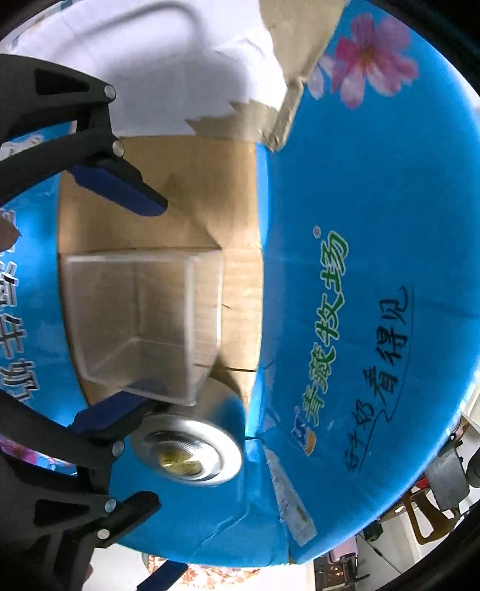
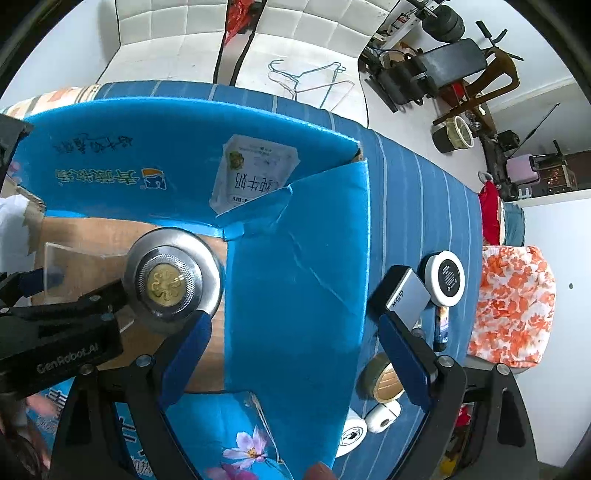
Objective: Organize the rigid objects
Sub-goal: 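Carry the clear box and silver tin into the blue box and release both, then grasp the grey charger with the left tool while the right tool grasps the white compact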
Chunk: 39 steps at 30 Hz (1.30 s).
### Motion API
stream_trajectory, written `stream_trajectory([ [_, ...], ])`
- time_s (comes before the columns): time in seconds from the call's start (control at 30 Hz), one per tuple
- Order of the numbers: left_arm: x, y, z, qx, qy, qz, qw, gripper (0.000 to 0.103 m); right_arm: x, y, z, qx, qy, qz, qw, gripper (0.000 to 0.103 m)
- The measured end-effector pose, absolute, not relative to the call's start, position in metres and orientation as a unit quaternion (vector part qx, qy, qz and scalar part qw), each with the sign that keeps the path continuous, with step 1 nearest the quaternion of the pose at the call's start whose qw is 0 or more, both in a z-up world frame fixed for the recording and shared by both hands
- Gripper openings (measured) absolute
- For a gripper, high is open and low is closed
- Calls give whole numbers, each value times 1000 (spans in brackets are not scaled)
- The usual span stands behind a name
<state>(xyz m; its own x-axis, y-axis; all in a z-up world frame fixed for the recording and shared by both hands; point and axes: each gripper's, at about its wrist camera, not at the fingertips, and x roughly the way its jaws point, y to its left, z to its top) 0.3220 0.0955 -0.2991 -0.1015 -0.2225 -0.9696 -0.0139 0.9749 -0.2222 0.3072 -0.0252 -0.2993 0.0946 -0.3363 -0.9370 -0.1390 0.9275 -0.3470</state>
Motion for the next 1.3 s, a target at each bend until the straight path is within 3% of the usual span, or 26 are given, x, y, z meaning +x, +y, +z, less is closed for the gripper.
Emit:
stream_trajectory([
  [0.37,267,122,-205,-30,670,-15,742,94,250,-23,-253,-95,671,21,735,94],
  [0.83,188,58,-131,-8,617,12,787,94,191,-35,-193,-47,648,111,752,94],
  [1.07,188,-19,-124,8,616,-36,787,94,177,-124,-175,-14,641,69,765,94],
  [1.3,221,-129,-139,47,602,-94,792,94,188,-267,-195,63,645,-41,761,94],
])
